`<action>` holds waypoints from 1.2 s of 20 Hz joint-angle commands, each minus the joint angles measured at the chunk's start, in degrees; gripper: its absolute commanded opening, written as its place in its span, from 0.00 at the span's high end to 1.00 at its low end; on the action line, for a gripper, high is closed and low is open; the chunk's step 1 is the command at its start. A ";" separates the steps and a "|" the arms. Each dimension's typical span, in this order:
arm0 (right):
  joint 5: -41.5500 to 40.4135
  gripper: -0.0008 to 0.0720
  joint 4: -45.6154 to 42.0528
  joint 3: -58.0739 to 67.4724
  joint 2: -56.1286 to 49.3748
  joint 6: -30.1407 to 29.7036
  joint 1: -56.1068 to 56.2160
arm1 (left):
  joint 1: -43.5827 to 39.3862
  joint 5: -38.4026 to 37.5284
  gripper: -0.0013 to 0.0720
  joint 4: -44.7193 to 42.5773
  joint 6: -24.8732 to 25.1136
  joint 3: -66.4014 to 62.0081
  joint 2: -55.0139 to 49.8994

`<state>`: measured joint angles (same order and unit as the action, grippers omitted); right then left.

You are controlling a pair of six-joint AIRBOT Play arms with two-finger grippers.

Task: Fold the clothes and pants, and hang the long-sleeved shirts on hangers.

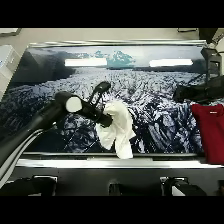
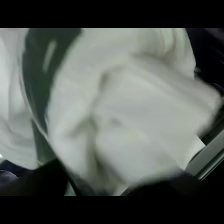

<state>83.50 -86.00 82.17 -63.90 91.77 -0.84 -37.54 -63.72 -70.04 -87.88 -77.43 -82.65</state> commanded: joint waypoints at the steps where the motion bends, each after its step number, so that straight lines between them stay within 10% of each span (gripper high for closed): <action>1: 1.33 0.07 1.31 -0.02 -3.15 0.55 -0.02 | 4.02 -6.80 0.01 -0.57 0.57 -4.68 -6.56; 6: 5.53 0.05 18.47 -4.39 -12.11 -4.50 -0.02 | 18.58 -19.34 0.01 -5.03 0.90 -14.80 -3.08; 12: -0.96 0.03 23.85 -20.72 -15.91 -5.75 -0.02 | 29.09 -17.11 0.02 7.82 5.16 6.73 -0.66; 24: -5.03 0.01 30.05 -25.49 -21.84 -6.80 0.00 | 13.70 7.23 0.12 31.12 11.63 29.90 -3.52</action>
<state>78.91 -59.13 56.97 -83.94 85.06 -0.84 -20.75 -62.70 -42.81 -77.03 -49.15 -84.95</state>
